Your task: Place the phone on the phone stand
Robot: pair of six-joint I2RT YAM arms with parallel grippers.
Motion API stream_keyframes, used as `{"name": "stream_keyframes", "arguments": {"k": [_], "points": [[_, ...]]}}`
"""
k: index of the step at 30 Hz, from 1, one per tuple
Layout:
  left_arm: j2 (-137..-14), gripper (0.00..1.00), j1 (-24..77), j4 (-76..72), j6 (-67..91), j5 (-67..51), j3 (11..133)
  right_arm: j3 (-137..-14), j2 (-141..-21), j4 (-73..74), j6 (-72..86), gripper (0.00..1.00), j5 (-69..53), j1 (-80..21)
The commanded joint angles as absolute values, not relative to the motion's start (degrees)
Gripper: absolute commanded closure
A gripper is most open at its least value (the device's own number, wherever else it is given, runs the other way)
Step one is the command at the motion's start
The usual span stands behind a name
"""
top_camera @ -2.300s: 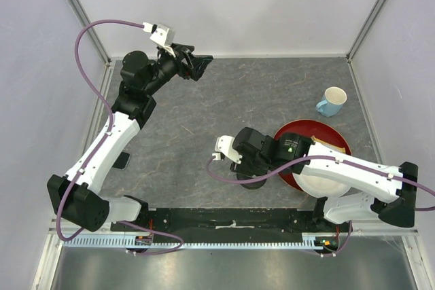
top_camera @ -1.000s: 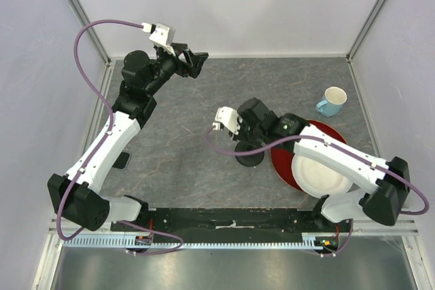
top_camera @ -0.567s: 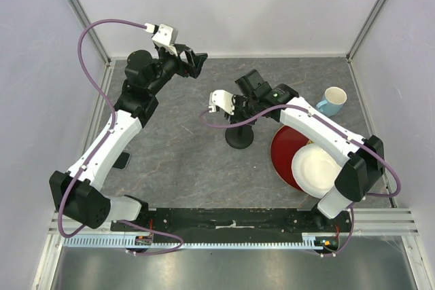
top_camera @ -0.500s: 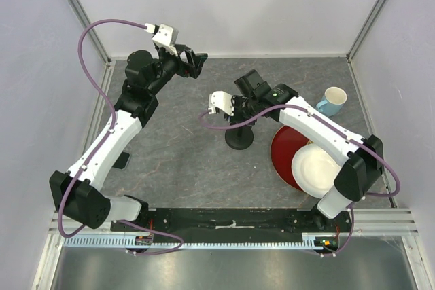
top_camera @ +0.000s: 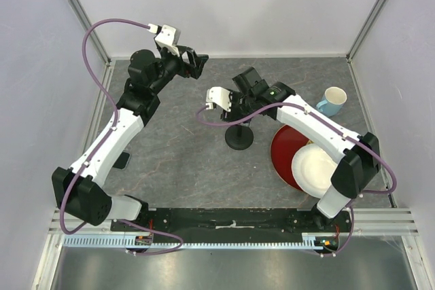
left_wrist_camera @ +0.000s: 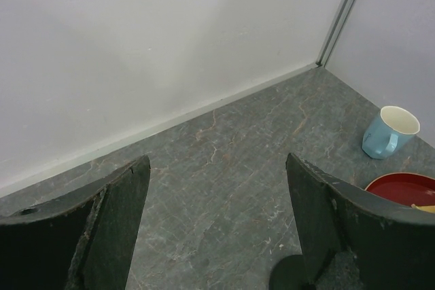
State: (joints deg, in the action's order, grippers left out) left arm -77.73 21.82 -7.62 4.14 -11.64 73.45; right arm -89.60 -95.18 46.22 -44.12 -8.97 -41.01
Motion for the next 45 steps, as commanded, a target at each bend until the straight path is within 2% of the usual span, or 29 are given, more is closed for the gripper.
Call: {"name": "stream_keyframes", "arguments": {"k": [1,3,8,10,12,13,15,16,18,23,28,33,37,40,42,45], "points": [[-78.1,0.13,21.4,-8.4,3.4,-12.1,76.2,-88.9,-91.3,38.8,-41.3,0.28,-8.5,-40.9],[-78.5,0.13,21.3,-8.3,3.8,-12.3,76.5,-88.7,-90.3,37.4,-40.3,0.02,-9.1,-40.9],[-80.1,0.13,21.1,-7.6,4.5,-12.5,77.7,-87.6,-86.0,28.9,-36.1,0.02,-8.7,-40.8],[-81.1,0.13,21.1,-7.0,5.1,-11.9,78.6,-86.1,-83.9,19.5,-31.5,0.02,-2.4,-40.8],[-81.6,0.13,21.0,-6.9,6.1,-10.5,79.0,-84.2,-82.8,10.2,-26.7,0.02,5.5,-40.8],[-82.3,0.13,21.0,-6.9,6.5,-9.9,79.4,-82.5,-82.3,0.6,-22.3,0.02,16.2,-40.8],[-83.1,0.13,21.0,-7.3,8.0,-8.3,79.7,-81.8,-82.9,-7.4,-17.5,0.02,28.4,-40.6],[-83.7,0.13,21.0,-7.6,8.7,-7.4,79.5,-82.4,-84.3,-12.7,-13.8,0.02,40.1,-40.6],[-84.3,0.13,20.9,-9.2,10.6,-4.4,79.3,-83.2,-85.9,-15.2,-12.3,0.02,47.8,-40.4],[-86.6,0.12,20.9,-13.6,13.7,6.6,77.0,-78.1,-89.4,-21.9,-13.2,0.02,46.8,-40.3],[-91.0,0.14,21.0,-18.5,23.7,7.3,76.4,-77.2,-90.9,-19.0,-12.7,0.02,49.5,-40.3],[-96.5,0.19,22.1,-15.8,31.7,4.8,79.9,-64.1,-84.8,-33.8,-20.4,0.02,53.6,-38.0],[-93.7,0.19,23.6,-10.1,35.3,9.8,73.2,-58.4,-80.2,-43.2,-25.9,0.02,53.1,-38.7],[-87.9,0.18,24.0,-8.4,36.0,15.6,64.7,-59.3,-78.7,-38.6,-20.4,0.02,51.6,-39.2],[-85.4,0.16,24.0,-2.4,34.8,22.2,62.7,-63.3,-79.7,-30.7,-17.8,0.02,52.6,-39.2],[-80.4,0.09,22.9,9.9,36.3,28.6,61.3,-64.5,-80.9,-29.4,-17.3,0.02,54.5,-38.8]]}}
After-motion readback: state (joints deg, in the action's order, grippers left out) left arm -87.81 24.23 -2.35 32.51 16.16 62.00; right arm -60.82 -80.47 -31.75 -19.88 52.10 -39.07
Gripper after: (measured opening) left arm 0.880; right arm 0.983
